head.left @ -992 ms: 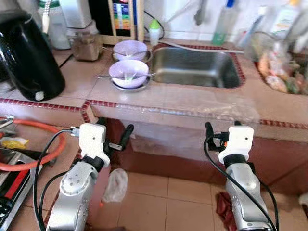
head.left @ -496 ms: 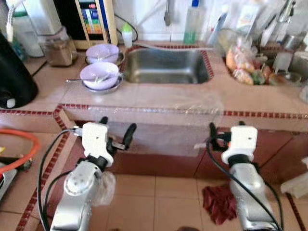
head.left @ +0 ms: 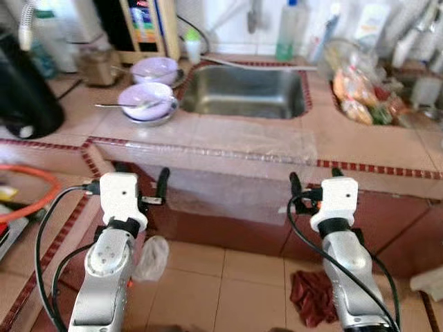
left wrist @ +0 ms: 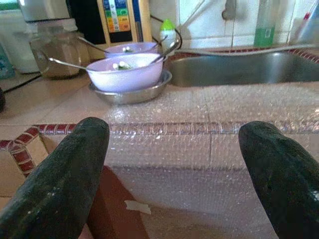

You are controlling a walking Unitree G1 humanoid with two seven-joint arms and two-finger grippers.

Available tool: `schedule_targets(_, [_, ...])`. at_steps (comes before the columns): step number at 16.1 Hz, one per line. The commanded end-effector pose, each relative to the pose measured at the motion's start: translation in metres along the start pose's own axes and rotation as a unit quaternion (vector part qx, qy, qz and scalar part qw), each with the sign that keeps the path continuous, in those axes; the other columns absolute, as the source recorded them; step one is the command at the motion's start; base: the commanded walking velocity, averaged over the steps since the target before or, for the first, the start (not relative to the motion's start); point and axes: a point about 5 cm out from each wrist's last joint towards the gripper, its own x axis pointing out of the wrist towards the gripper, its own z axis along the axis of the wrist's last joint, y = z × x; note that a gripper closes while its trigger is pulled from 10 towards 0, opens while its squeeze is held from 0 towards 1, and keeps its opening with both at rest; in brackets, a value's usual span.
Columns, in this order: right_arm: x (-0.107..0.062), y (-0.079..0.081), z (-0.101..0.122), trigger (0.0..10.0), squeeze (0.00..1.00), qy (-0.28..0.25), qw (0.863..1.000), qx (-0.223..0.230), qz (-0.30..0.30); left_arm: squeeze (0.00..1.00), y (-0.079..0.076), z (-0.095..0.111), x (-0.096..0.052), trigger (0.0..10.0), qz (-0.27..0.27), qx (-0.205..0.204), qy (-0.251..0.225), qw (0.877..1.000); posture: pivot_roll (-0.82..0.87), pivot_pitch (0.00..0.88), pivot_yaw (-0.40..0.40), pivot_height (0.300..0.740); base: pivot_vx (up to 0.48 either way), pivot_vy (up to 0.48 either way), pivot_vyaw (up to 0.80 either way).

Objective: Kitchen organization

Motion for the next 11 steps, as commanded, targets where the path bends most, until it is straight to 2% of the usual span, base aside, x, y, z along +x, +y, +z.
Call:
schedule_targets(1, [0.003,0.004,0.005,10.0,0.0,-0.012,1.0,0.001,0.01,0.0,0.003,0.006,0.001,10.0,0.0,0.001,-0.014,1.0,-0.02,0.012,0.034,0.74,0.0,0.0,0.44])
schedule_targets(3, [0.004,0.003,0.006,10.0,0.0,-0.013,1.0,0.0,0.01,0.0,0.003,0.011,-0.001,10.0,-0.008,-0.003,-0.028,1.0,-0.02,0.011,0.027,0.74,0.0,0.0,0.0])
schedule_targets(5, [0.003,0.003,0.008,10.0,0.0,-0.017,0.999,-0.02,0.019,0.0,0.003,0.016,-0.002,10.0,-0.018,-0.011,-0.036,0.999,-0.02,0.005,0.021,0.74,0.0,0.0,0.0])
schedule_targets(7, [0.002,0.003,0.006,10.0,0.0,-0.014,1.0,-0.016,0.017,0.0,0.003,0.017,-0.003,10.0,-0.022,-0.014,-0.037,0.999,-0.01,0.0,0.01,0.74,0.276,0.0,0.0])
schedule_targets(11, [-0.002,0.012,-0.001,10.0,0.0,-0.007,0.999,-0.013,0.035,0.0,-0.002,0.018,-0.002,10.0,-0.043,-0.015,-0.038,0.998,0.0,0.0,0.013,0.74,0.415,0.241,0.1])
